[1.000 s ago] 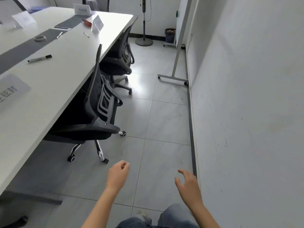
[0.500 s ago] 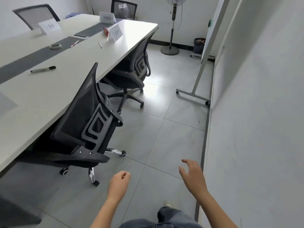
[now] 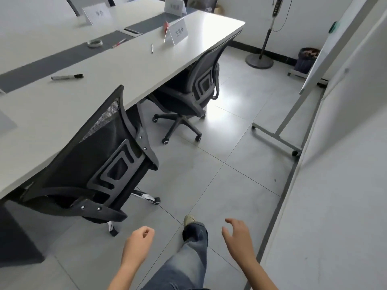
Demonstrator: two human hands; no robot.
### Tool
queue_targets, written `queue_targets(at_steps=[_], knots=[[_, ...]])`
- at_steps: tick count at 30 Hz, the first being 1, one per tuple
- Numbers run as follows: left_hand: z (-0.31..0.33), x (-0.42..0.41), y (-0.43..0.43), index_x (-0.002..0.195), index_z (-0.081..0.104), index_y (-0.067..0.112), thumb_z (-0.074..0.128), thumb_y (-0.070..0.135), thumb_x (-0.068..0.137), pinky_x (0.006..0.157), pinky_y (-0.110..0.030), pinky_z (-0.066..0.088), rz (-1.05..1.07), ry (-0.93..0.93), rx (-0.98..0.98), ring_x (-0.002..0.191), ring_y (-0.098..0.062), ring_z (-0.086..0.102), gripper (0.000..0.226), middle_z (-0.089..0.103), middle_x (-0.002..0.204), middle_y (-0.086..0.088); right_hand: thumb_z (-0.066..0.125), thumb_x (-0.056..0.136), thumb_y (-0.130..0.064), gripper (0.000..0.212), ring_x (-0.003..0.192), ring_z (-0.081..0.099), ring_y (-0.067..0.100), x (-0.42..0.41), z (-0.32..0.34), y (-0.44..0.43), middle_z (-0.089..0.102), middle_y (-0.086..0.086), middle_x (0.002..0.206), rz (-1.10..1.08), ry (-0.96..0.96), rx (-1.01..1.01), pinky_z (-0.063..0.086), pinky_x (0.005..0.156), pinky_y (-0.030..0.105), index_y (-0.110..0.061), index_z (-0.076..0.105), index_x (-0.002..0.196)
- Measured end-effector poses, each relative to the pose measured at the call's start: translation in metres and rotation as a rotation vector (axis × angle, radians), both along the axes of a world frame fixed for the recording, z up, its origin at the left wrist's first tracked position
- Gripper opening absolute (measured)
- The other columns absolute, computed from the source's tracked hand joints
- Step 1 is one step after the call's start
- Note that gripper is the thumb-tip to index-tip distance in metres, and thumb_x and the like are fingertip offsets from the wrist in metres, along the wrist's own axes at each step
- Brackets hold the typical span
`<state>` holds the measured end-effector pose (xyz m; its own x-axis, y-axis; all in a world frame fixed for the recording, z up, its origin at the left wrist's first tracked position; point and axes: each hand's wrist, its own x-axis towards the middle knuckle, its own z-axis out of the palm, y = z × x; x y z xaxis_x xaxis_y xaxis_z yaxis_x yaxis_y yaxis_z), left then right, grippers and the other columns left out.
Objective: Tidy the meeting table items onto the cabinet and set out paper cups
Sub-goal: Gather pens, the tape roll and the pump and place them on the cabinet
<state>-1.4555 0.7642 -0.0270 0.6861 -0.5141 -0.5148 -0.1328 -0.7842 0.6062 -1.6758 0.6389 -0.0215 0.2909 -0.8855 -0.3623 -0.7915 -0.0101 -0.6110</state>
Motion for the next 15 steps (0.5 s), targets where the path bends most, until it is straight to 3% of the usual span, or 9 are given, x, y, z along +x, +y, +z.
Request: queue_targets(at_steps=[4, 9, 15], knots=[[-0.004, 0.019, -0.073, 0.063, 0.056, 0.01, 0.051, 0.015, 0.085, 0.058, -0.031, 0.036, -0.005, 0.003, -0.002, 0.063, -0.023, 0.046, 0.023, 0.057, 0.064, -0.005, 0.045, 0.091, -0.024, 0.033, 0.123, 0.039, 0.015, 0.021, 0.0, -0.07, 0.047, 0.0, 0.13, 0.101, 0.047, 0.01, 0.034, 0.098, 0.023, -0.017, 0.047, 0.124], [0.017, 0.05, -0.184, 0.075, 0.058, 0.002, 0.046, 0.016, 0.087, 0.057, -0.031, 0.035, -0.023, 0.007, -0.074, 0.065, -0.025, 0.047, 0.022, 0.059, 0.068, -0.012, 0.045, 0.091, -0.022, 0.032, 0.123, 0.038, 0.016, 0.055, 0.014, -0.175, 0.048, 0.001, 0.129, 0.09, 0.043, -0.036, 0.033, 0.097, 0.023, -0.016, 0.048, 0.123], [0.041, 0.074, -0.288, 0.074, 0.059, 0.009, 0.047, 0.018, 0.087, 0.058, -0.03, 0.036, -0.002, -0.024, -0.126, 0.064, -0.021, 0.046, 0.02, 0.056, 0.064, -0.001, 0.046, 0.091, -0.021, 0.03, 0.12, 0.039, 0.014, 0.093, 0.016, -0.253, 0.049, 0.0, 0.126, 0.15, 0.0, -0.021, 0.031, 0.09, 0.018, -0.016, 0.05, 0.121]])
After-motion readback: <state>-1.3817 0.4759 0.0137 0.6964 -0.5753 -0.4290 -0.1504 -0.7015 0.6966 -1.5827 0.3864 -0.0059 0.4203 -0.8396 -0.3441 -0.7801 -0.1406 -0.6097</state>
